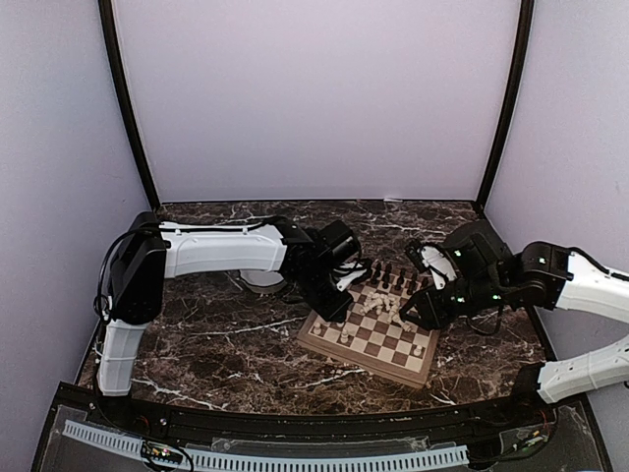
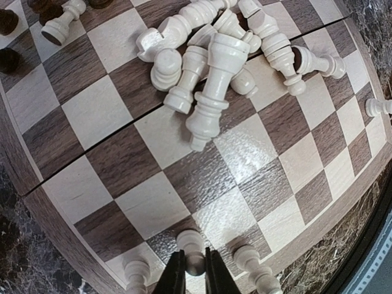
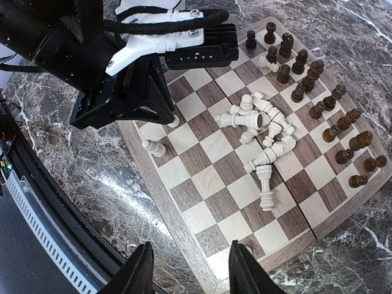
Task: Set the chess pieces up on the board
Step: Place the b2 in position.
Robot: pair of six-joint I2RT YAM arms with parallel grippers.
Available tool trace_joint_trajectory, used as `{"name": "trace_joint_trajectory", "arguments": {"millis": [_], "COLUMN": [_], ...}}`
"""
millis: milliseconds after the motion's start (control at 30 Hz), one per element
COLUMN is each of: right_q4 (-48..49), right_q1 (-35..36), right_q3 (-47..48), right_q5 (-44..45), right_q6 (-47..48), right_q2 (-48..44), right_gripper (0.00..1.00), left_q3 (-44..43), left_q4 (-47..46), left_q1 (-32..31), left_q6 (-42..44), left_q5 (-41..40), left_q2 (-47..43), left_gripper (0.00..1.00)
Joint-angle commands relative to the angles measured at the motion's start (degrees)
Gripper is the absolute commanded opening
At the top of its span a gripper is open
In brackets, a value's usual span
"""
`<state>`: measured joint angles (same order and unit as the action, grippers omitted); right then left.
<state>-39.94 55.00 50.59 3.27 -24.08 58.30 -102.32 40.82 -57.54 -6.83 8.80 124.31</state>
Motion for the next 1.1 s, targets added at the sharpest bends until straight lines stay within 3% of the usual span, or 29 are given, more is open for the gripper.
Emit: {"name": "trace_joint_trajectory", "arguments": {"millis": [0,667,1067], "right_q4": [0.88,2.76,1.39], "right_q1": [-0.42,-0.76,-1.12], "right_q3": [0.30,1.08,2.83], "right_q5": [0.08,-1.11,-1.12], "right_q6": [1.03,2.96,3.16], "right_q2": [0.69,3.81,4.09], "right_gripper": [0.44,0.44,0.44], "left_q3": [-1.80,-1.01,-4.49], "left_q4": [2.56,2.57,3.33], "left_q1": [-0.38,-0.51,-0.27], "left_q6": [0.31,0.07,-0.76], "left_q5": [-2.71,-0.15,-4.35], "left_q2": [-1.48,-1.82,-4.18], "left_gripper": [0.12,0.16,0.31]}}
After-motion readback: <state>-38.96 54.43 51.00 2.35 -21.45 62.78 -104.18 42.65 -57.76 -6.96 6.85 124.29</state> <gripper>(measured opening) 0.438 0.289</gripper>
